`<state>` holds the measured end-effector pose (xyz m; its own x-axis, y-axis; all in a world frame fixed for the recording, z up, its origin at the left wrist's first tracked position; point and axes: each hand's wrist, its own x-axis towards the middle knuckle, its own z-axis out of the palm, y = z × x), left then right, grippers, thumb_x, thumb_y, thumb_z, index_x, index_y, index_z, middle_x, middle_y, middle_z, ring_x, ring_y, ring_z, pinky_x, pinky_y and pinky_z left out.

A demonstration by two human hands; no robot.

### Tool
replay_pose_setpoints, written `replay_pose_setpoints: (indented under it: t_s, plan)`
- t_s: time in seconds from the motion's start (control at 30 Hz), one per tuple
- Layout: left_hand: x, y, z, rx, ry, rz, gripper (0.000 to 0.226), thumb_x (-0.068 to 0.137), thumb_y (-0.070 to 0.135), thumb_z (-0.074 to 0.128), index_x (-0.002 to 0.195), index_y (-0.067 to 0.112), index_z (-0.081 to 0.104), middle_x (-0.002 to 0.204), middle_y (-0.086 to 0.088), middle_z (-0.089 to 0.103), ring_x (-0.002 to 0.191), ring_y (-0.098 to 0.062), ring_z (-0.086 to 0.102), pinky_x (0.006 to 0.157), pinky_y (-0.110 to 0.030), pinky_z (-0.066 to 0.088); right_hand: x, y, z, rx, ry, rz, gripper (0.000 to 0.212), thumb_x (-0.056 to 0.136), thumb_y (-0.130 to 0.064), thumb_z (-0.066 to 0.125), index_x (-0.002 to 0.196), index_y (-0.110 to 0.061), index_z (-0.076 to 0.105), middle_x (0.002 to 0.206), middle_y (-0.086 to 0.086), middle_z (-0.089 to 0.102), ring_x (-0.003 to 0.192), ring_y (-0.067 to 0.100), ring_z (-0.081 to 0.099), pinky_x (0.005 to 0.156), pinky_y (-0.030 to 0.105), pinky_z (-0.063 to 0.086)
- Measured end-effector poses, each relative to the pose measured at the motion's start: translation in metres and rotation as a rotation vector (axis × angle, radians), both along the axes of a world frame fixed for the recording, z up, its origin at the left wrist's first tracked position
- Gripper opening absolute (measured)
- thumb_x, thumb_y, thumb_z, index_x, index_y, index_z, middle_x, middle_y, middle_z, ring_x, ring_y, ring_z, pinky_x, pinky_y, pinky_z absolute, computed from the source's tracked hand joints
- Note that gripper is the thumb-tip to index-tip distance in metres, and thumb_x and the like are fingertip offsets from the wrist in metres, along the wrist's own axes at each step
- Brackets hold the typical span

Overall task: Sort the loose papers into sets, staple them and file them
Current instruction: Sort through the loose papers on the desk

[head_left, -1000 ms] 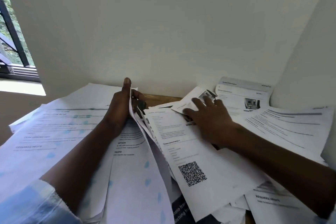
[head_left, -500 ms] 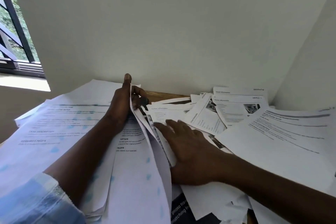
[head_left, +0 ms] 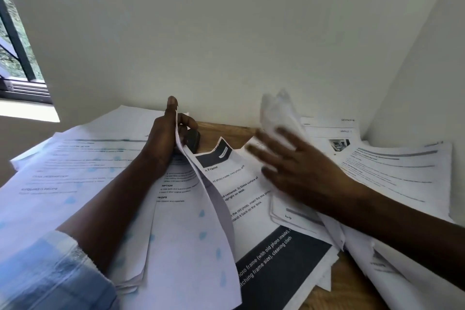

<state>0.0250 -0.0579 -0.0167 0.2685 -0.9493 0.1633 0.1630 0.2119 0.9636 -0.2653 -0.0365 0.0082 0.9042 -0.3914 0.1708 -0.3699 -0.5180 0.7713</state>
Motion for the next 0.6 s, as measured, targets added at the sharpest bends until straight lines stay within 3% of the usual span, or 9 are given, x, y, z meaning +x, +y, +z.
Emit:
replay_pose_setpoints:
  t_s: [0.07,0.13,0.17,0.3,0.37,0.47,0.53,0.6]
  plan:
    - [0.0,0.0,0.0,-0.005,-0.006,0.012,0.075,0.107,0.062,0.029,0.076,0.002,0.061,0.042,0.005,0.036,0.034,-0.007,0.035,0.038,-0.017,0.029,-0.003,0.002,-0.005,0.223,0.214,-0.058,0.025,0.093,-0.017,0.048,0.091,-0.019,0.073,0.118,0.006,0.068,0.107,0.031,0.07,0.095,0.045,0.048]
    - [0.0,0.0,0.0,-0.02,-0.008,0.006,0.076,0.106,0.063,0.029,0.076,0.002,0.062,0.042,0.004,0.035,0.035,-0.008,0.034,0.039,-0.018,0.029,0.0,0.009,0.006,0.294,0.117,-0.194,0.016,0.09,-0.028,0.056,0.083,-0.021,0.068,0.088,0.005,0.069,0.074,0.028,0.071,0.077,0.039,0.047]
    - [0.0,0.001,0.0,-0.021,-0.007,0.003,0.076,0.107,0.063,0.029,0.077,0.001,0.062,0.042,0.004,0.035,0.035,-0.008,0.035,0.04,-0.018,0.029,0.002,0.013,0.014,0.294,0.039,-0.27,0.024,0.096,-0.037,0.053,0.086,-0.021,0.069,0.088,0.006,0.071,0.075,0.027,0.071,0.079,0.04,0.045]
    - [-0.001,0.001,0.0,-0.009,-0.02,0.012,0.075,0.107,0.062,0.027,0.078,0.001,0.061,0.041,0.005,0.038,0.034,-0.007,0.037,0.039,-0.017,0.031,0.016,0.016,0.034,0.412,-0.063,-0.698,0.058,0.105,-0.062,0.026,0.122,-0.02,0.063,0.125,0.009,0.064,0.116,0.03,0.06,0.104,0.05,0.039]
    - [-0.002,0.002,0.0,-0.012,-0.028,0.021,0.075,0.107,0.061,0.027,0.078,0.001,0.061,0.041,0.006,0.039,0.034,-0.007,0.038,0.039,-0.016,0.031,0.025,0.01,0.034,0.464,-0.108,-0.755,0.069,0.101,-0.071,0.023,0.127,-0.021,0.062,0.131,0.009,0.061,0.121,0.031,0.057,0.106,0.058,0.04]
    - [-0.004,0.005,0.003,-0.018,-0.029,0.017,0.073,0.108,0.059,0.027,0.079,0.001,0.06,0.04,0.006,0.041,0.034,-0.006,0.04,0.039,-0.016,0.032,0.041,-0.008,0.027,0.521,-0.2,-0.735,0.077,0.092,-0.083,0.028,0.13,-0.023,0.057,0.135,0.005,0.059,0.122,0.029,0.057,0.104,0.054,0.043]
    - [-0.007,0.007,0.005,-0.01,-0.018,0.012,0.071,0.109,0.057,0.027,0.079,0.001,0.057,0.038,0.006,0.043,0.033,-0.006,0.041,0.038,-0.015,0.033,0.05,-0.028,0.014,0.612,-0.274,-0.692,0.071,0.093,-0.078,0.038,0.138,-0.024,0.049,0.14,0.004,0.055,0.127,0.03,0.055,0.102,0.052,0.044]
    - [-0.008,0.007,0.005,0.0,-0.062,0.027,0.071,0.108,0.059,0.027,0.077,0.003,0.058,0.039,0.006,0.046,0.035,-0.006,0.043,0.042,-0.018,0.036,0.051,-0.051,-0.003,0.768,-0.327,-0.665,0.058,0.103,-0.061,0.037,0.146,-0.021,0.041,0.145,0.007,0.048,0.134,0.032,0.05,0.105,0.051,0.042]
